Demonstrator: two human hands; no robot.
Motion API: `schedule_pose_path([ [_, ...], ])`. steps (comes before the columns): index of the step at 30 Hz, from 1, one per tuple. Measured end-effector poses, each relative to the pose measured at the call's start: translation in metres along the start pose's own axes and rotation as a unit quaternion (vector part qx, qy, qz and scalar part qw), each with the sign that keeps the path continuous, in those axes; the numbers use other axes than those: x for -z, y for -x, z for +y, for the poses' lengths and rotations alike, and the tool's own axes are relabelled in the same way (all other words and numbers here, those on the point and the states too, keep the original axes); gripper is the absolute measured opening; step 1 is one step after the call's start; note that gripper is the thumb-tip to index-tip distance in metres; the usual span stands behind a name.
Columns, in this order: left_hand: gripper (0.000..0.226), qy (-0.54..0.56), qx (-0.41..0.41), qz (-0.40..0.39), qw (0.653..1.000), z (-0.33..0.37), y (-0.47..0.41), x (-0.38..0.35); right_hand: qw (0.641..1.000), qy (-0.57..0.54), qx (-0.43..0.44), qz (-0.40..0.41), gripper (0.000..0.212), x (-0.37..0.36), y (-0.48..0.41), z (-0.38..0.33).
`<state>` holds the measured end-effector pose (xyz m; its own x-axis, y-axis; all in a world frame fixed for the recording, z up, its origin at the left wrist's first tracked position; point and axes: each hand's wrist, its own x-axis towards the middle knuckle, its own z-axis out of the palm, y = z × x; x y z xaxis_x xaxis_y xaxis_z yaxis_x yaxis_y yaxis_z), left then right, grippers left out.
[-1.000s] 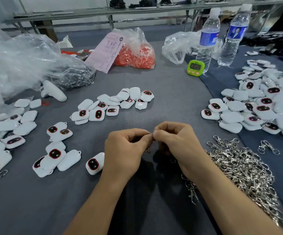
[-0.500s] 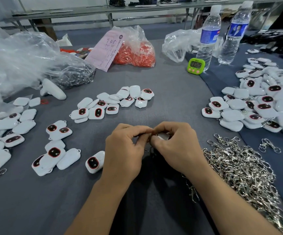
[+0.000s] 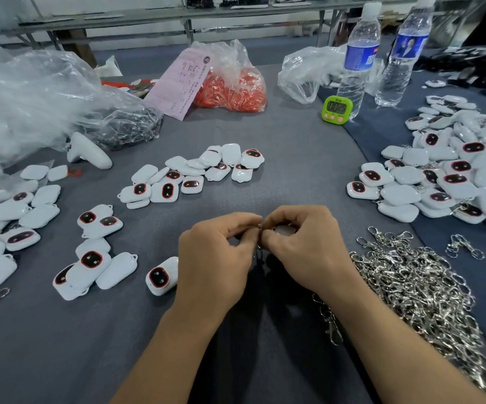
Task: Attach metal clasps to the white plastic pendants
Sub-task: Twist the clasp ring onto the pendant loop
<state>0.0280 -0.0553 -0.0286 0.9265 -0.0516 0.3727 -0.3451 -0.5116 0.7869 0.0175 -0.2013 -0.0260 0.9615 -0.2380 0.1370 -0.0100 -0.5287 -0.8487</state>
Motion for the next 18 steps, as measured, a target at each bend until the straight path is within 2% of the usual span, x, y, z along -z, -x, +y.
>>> schedule_pose_path([
  [10,0.01,-0.004,0.043,-0.057,0.997,-0.0028,-0.0067,0.007,0.999,0.026,0.028,0.007,0.022,0.0032,-0.0017,0.0036],
  [18,0.02,0.029,0.072,-0.119,0.99,-0.0055,-0.0068,0.0086,0.998,0.019,0.061,-0.03,0.025,0.0078,-0.0029,0.0058],
])
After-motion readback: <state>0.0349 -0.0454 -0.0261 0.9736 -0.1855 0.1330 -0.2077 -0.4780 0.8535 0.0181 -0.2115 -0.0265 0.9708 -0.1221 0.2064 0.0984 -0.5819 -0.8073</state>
